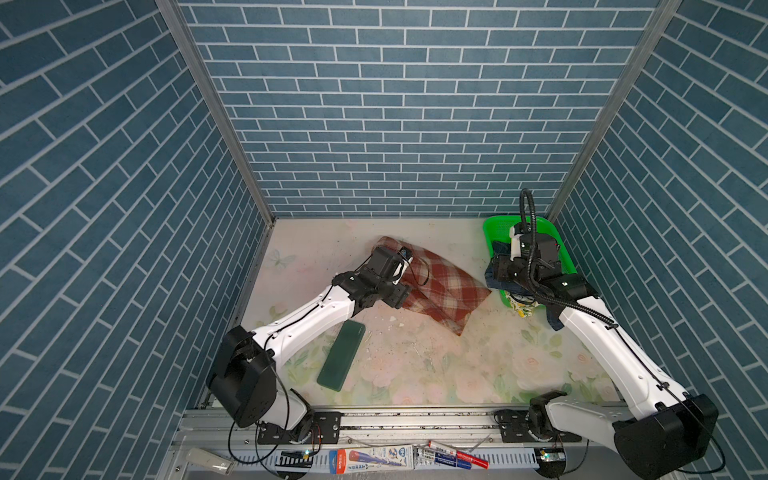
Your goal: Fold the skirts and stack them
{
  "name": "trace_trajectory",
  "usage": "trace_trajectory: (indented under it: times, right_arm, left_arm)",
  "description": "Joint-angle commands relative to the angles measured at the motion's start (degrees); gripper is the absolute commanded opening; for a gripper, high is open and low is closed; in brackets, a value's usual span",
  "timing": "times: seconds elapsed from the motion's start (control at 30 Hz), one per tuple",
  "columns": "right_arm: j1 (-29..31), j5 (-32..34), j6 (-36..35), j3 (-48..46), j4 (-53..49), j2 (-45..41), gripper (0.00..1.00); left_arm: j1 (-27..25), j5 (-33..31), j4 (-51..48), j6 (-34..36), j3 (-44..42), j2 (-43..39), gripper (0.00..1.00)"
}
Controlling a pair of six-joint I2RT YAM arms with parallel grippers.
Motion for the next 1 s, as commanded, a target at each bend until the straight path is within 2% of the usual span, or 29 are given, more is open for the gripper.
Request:
trace_trajectory:
  times: [0.0,0.1,0.23,0.37,0.57,0.9,0.97]
  right_arm:
    - [0.80,-6.62,-5.91,-1.04,-2.30,0.78,0.58]
    - [4.46,-6.84,-9.56,0.13,-3.28,3.33,0.58]
    - [9.99,-5.45,-12.86,2.17,-2.10,9.71,0.58]
    - [13.26,-5.60,-14.49,3.95,1.10,16.91,0.58]
    - [17.29,-2.97,-16.01,9.77,2.24,28.78,0.60]
    - [18.98,0.45,-14.37,16.24,6.40,41.81,0.64]
    - [19.03,2.67,-13.52,17.11,7.05,43.97,0.62]
  left_arm:
    - [-1.33,-1.63,-1.55,-0.56,2.66,2.23,0.78]
    - [1.75,-0.51,-3.97,-7.99,3.36,2.86,0.79]
    - [8.04,2.68,-4.51,-16.19,1.22,-0.27,0.81]
    - [14.13,5.06,-7.54,-22.25,-0.58,-1.66,0.82]
    - [22.05,12.20,-4.36,-28.75,-6.53,-1.02,0.82]
    - [24.78,16.70,7.00,-34.15,-8.00,8.92,0.81]
    - [25.15,17.94,10.87,-35.95,-8.15,11.42,0.77]
